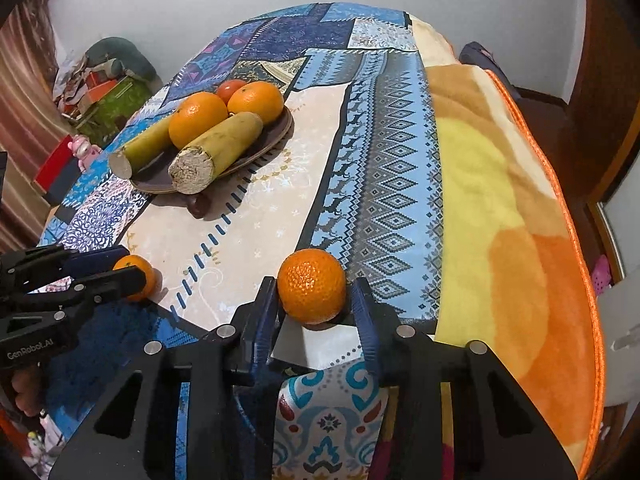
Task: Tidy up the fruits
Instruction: 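Grasp a small orange with the left tool while the right grasps another small orange, then carry both small oranges onto the purple plate and open both tools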
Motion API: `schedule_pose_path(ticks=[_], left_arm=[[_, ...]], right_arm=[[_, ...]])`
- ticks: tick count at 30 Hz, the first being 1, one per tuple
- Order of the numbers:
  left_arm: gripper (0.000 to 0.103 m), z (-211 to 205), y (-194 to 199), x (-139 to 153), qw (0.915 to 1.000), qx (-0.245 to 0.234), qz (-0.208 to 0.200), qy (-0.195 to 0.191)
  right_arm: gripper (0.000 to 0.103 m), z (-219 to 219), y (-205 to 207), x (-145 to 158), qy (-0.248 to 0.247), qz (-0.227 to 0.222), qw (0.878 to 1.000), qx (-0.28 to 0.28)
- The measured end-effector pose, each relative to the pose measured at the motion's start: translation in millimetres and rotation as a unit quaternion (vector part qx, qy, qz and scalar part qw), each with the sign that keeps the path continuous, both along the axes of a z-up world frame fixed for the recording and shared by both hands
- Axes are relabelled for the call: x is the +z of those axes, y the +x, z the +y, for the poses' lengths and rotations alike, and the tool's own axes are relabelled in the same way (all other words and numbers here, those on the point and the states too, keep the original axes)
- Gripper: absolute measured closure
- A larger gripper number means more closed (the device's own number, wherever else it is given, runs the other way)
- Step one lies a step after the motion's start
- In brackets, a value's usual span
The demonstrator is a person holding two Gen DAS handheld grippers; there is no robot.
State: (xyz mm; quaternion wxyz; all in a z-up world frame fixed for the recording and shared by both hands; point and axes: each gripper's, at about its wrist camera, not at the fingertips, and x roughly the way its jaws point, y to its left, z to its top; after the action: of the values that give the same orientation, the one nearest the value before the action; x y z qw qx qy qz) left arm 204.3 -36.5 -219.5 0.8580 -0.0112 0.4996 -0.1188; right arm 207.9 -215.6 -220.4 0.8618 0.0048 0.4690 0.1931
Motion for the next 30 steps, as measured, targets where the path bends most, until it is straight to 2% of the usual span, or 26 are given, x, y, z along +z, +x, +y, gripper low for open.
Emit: schedule_pose_path(ticks=[7, 20, 30], left_arm=[[0.069, 7.3, -5.4, 14.5, 0.9998, 0.007, -0.014, -0.008], [0.069, 53.0, 4.0, 62.0, 0.9956, 0.061, -0.068, -0.018], [0.069, 70.1, 35.4, 66.6, 0.9937, 0.077, -0.080, -0.014]], right_arm=[[0.070, 6.0, -1.2, 13.8, 0.010, -0.014, 1.000, 0.012], [0.070, 47.2, 11.2, 50.4, 0.032, -0.057, 0.997, 0.050], [0.070, 85.5, 35.6, 55.8, 0.035, -0.066, 0.994, 0.079]])
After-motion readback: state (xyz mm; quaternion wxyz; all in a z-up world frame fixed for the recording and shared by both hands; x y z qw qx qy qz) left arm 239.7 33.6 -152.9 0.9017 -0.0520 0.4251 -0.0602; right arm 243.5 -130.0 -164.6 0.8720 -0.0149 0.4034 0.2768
